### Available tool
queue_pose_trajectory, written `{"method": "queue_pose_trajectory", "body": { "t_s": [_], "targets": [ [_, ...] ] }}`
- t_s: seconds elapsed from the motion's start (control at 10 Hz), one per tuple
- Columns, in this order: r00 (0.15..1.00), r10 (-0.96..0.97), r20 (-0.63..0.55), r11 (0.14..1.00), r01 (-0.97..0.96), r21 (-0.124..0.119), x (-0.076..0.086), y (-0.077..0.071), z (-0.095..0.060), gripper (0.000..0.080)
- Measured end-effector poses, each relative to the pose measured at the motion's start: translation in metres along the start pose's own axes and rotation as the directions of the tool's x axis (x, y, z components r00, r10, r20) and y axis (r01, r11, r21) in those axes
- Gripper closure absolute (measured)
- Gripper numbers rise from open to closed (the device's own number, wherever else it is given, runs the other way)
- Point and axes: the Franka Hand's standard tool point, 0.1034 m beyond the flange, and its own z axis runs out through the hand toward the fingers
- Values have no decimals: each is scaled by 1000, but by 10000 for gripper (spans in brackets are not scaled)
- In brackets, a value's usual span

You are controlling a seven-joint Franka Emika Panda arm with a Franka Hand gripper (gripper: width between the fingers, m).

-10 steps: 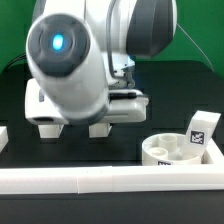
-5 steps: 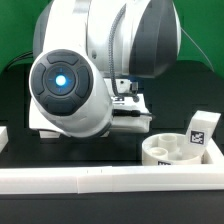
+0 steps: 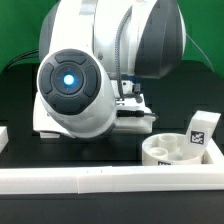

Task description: Assemble stool

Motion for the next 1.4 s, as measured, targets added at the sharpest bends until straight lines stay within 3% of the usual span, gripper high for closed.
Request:
{"method": "queue_pose_trajectory", "body": {
  "t_s": [0.4,0.7,0.9,1.0,1.1,1.2,1.3,1.4],
  "targets": [
    [1000,-16,-22,1000,16,-19,-5,-7,-12,475],
    [998,-44,-43,999,44,-18,-37,-23,-51,475],
    [996,-66,-65,998,65,-13,-48,-25,-68,475],
    [996,-59,-61,998,59,1,-46,-22,-64,475],
    [997,-56,-58,998,56,-1,-45,-20,-63,475],
    [997,-54,-59,998,55,19,-45,-20,-63,475],
    [997,-49,-63,995,54,82,-43,-18,-64,475],
    [995,-58,-77,976,73,205,-40,-17,-66,475]
  ]
}}
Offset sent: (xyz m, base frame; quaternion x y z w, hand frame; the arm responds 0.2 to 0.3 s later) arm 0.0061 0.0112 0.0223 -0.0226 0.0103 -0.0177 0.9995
